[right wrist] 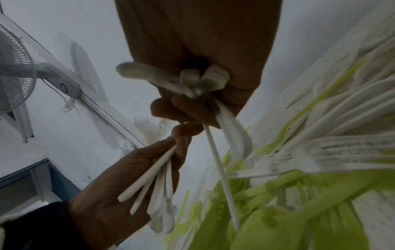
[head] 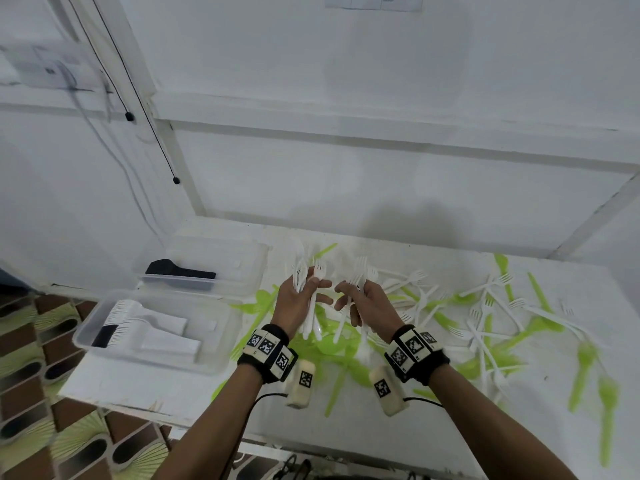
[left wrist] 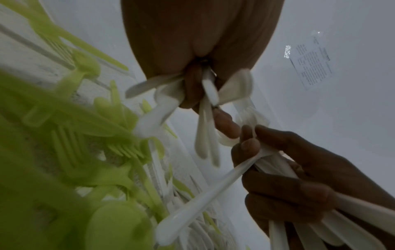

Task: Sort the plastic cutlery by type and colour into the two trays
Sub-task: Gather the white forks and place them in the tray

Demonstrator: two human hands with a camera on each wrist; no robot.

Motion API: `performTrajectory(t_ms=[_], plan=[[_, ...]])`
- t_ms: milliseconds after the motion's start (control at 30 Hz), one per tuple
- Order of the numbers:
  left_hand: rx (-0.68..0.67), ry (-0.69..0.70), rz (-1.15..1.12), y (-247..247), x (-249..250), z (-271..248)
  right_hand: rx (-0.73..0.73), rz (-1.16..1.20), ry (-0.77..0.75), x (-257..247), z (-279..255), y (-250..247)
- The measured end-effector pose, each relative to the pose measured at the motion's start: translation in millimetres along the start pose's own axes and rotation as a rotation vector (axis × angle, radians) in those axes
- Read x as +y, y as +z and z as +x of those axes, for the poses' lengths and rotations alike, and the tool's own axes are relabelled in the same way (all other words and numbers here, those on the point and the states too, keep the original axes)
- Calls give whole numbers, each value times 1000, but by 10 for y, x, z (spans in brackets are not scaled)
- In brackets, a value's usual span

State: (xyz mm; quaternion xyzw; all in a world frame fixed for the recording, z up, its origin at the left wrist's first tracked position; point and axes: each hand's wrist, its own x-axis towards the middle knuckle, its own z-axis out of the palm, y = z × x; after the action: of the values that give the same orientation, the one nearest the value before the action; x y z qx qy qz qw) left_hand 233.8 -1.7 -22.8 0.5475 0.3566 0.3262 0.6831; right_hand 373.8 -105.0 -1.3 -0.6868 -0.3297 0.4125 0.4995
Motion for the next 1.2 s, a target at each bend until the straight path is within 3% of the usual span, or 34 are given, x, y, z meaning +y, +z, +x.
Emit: performTrajectory(t_ms=[267,533,667,767,833,1000,1200], plan=[[65,68,116,28,117,-22,-120,69,78,-20,-55,25],[107,-37,45,110,112,-69,-140,-225,-24,71,-134,79],[189,-49,-72,86,130,-26,-175,-39,-46,30,-195,134],[211,-62,-165,58,128,44,-127,161,-18,44,-181,172],[266,-85,-128,36,105,80,-68,172,-43,98,-189,196],[249,-24,188,77,84,64,204,-213,-164,209,-207,259],[225,-77,267,143,26,56,192,-374,-367,214,-181,327]])
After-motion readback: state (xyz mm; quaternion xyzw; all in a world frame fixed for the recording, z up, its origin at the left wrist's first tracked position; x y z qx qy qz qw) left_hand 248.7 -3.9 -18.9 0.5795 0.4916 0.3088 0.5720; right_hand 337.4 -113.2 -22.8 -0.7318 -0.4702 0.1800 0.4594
